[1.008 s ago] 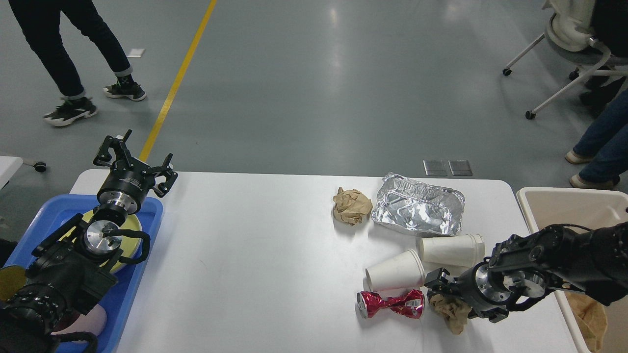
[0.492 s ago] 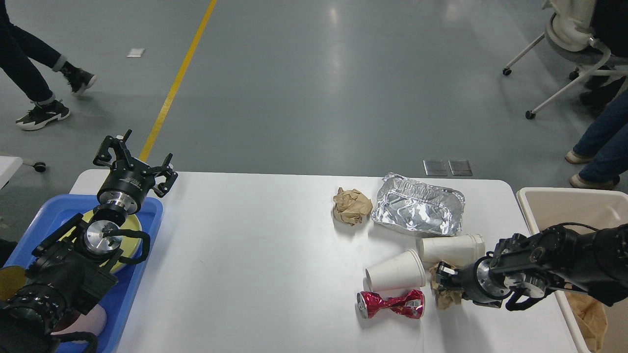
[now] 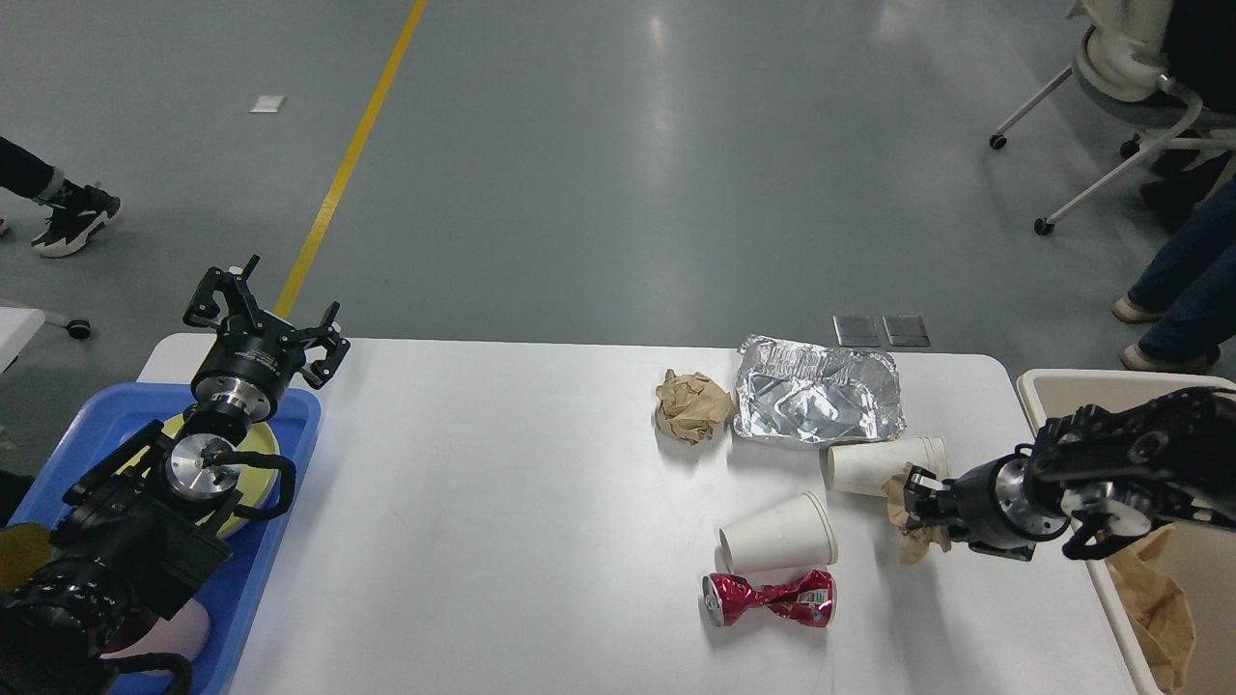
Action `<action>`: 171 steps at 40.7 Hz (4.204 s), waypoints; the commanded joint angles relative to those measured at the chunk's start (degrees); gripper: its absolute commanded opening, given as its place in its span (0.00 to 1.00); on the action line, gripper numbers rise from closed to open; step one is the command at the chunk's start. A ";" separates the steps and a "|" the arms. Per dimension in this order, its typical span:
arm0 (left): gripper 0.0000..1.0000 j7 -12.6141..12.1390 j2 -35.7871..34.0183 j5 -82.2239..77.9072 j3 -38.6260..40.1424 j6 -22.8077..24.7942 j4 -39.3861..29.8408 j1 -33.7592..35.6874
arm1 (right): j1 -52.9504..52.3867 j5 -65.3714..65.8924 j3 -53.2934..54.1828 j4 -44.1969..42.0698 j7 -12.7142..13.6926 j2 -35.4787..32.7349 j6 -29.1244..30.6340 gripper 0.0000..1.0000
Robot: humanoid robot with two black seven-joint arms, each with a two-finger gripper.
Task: Tidy desktop
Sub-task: 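Close the right gripper on the crumpled brown paper, then lift the crumpled paper and carry it to the white bin, then open the right gripper to release the paper into the bin, then move the right gripper to the edge of the foil tray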
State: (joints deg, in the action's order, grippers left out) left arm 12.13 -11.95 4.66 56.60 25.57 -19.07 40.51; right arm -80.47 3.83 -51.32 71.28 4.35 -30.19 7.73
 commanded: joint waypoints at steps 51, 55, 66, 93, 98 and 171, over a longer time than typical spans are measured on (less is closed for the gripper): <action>0.98 0.00 0.00 0.00 0.00 0.00 0.00 0.00 | -3.14 14.45 -7.39 -33.02 0.48 8.48 24.88 0.00; 0.98 0.00 0.00 0.00 0.00 0.00 0.00 0.00 | 5.21 13.40 -7.13 -43.91 0.57 8.48 20.75 0.00; 0.98 0.00 0.00 0.00 0.00 0.00 0.00 0.00 | 32.81 -2.85 -7.13 -75.13 5.39 10.41 8.28 0.00; 0.98 0.00 0.00 0.00 0.00 0.00 0.00 0.00 | 35.21 -4.19 -6.34 -75.06 6.81 10.50 2.28 1.00; 0.98 0.00 0.00 0.00 0.00 0.00 0.00 0.00 | 34.68 -4.19 -6.34 -75.14 6.81 10.85 2.29 1.00; 0.98 0.00 0.00 0.00 0.00 0.00 -0.09 0.00 | -9.02 -3.75 -7.57 -18.44 6.54 20.87 22.15 1.00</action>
State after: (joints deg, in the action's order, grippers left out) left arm 12.13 -11.95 4.66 56.60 25.57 -19.14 40.51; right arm -96.38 -0.01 -57.91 61.19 10.88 -9.12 29.85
